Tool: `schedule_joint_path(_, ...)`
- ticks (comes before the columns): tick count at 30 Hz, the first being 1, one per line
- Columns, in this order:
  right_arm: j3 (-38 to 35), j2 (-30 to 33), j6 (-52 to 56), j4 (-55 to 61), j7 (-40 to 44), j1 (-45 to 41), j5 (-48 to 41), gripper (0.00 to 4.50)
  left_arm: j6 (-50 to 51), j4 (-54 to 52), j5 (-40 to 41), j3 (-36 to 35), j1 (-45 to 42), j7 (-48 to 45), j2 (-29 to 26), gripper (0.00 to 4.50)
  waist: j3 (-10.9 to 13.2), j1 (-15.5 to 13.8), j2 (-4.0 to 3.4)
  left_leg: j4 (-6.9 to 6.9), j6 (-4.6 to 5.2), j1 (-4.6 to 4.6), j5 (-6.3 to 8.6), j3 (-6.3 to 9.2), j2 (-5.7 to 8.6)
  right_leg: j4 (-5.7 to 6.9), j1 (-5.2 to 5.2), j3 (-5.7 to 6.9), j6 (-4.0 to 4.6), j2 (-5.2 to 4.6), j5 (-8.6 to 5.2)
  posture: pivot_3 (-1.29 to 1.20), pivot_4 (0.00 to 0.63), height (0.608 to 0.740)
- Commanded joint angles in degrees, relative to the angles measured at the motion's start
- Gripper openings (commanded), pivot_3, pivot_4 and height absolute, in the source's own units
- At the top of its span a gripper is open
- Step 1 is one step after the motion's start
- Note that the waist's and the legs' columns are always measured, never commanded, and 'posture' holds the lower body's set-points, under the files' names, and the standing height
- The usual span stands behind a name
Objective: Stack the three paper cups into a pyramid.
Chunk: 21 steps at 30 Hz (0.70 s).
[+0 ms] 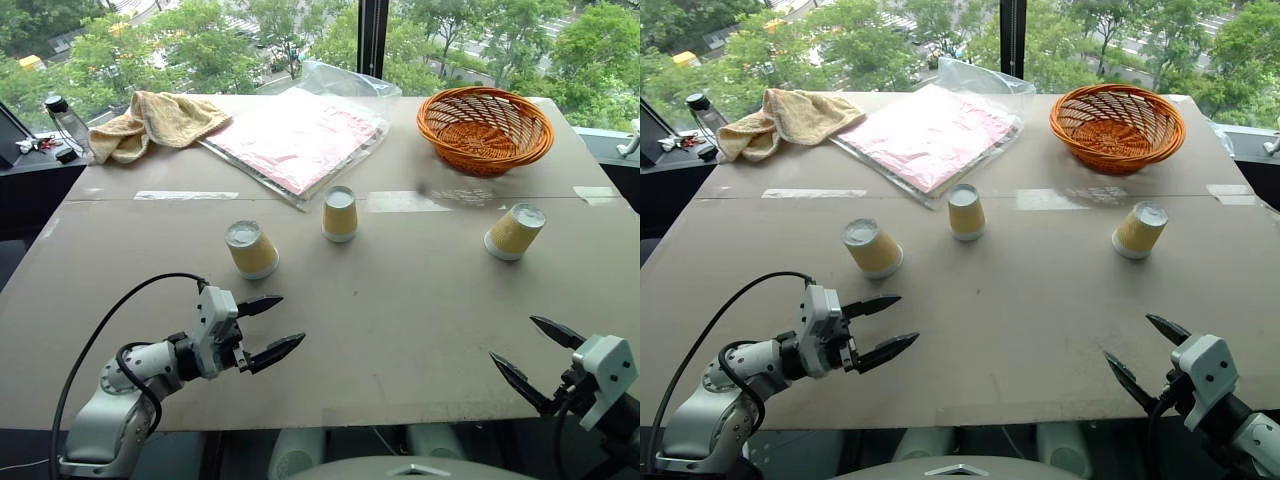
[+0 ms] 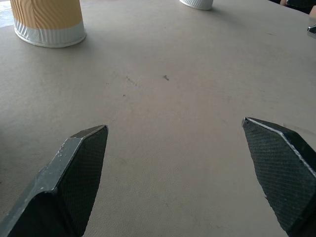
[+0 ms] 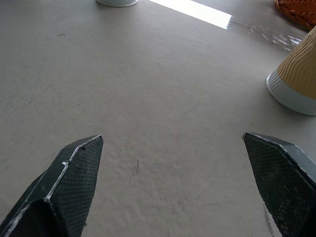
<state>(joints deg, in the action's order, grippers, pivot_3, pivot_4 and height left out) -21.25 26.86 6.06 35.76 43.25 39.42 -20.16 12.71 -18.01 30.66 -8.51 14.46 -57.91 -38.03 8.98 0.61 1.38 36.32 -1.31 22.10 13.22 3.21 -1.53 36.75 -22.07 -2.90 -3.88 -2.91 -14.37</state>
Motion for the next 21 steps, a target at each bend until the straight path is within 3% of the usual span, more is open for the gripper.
schedule_joint_path(1,1.3,0.5,-0.3,1.6,-0.6,-3.3,-1.0,4.48,-0.7,-0.4,0.8,-1.4,-1.1,0.4,0.5,4.50,0.0,0.0,0.02,0.00,0.00,0.00,0.00,0.00,0.00,0.00,0.00,0.00,0.00,0.00,0.00,0.00,0.150,0.740)
schedule_joint_path(11,11.1,2.9,2.7,2.7,-1.6,-20.2,-1.3,4.48,-3.5,2.7,-0.1,-6.0,-4.5,9.2,6.5,4.50,0.0,0.0,0.03,-0.02,0.00,0.17,0.00,0.04,0.03,-0.01,-0.11,0.05,0.19,0.05,0.13,0.00,0.150,0.740)
schedule_joint_path(21,14.2,8.6,3.8,8.5,6.0,-21.5,-8.9,4.48,-2.7,8.2,1.7,-13.7,-4.8,10.4,4.7,4.50,0.0,0.0,0.06,0.02,0.01,0.22,-0.01,0.20,0.04,-0.01,-0.11,0.22,0.00,0.04,0.02,0.00,0.150,0.740)
